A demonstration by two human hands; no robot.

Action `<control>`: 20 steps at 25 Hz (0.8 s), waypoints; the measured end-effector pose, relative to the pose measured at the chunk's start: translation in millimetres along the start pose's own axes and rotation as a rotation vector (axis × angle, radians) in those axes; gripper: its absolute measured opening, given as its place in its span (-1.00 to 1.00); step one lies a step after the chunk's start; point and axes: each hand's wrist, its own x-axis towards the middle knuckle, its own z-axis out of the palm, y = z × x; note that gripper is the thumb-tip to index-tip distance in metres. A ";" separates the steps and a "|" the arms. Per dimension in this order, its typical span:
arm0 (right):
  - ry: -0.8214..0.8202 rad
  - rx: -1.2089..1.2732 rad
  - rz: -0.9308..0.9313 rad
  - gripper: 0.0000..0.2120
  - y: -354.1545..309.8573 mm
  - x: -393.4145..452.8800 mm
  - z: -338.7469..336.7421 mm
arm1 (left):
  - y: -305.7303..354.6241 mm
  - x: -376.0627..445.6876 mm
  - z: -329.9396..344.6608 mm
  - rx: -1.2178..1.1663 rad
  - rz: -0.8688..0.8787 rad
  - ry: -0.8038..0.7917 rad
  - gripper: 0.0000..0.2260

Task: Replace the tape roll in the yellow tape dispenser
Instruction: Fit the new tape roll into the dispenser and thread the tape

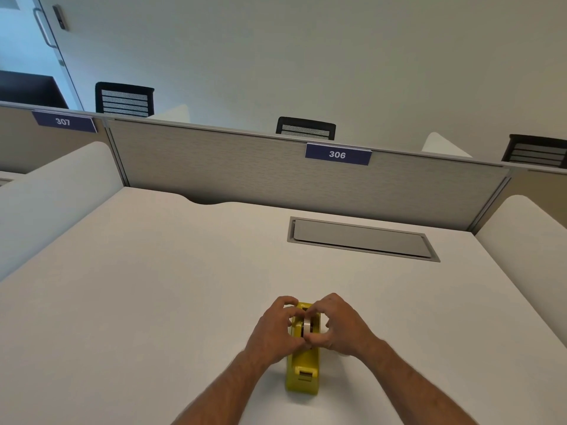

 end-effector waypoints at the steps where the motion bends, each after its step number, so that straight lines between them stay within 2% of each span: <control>1: 0.000 -0.002 0.006 -0.54 0.6 0.2 0.4 | 0.7 0.0 -0.1 -0.002 -0.001 0.001 -0.46; 5: 0.004 -0.025 -0.002 -0.58 1.6 1.1 0.0 | 1.8 0.1 -0.2 0.002 -0.009 0.005 -0.48; 10: 0.054 0.021 0.008 -0.76 -1.0 1.5 -0.1 | 2.2 0.2 1.3 0.001 -0.014 0.018 -0.50; 16: 0.018 -0.002 -0.014 -0.71 -4.1 -0.3 -4.0 | 2.5 0.8 0.0 0.002 -0.014 0.015 -0.49; 20: 0.046 0.019 -0.001 -0.83 -3.4 1.8 -4.6 | 1.8 1.7 1.4 0.020 -0.017 0.014 -0.48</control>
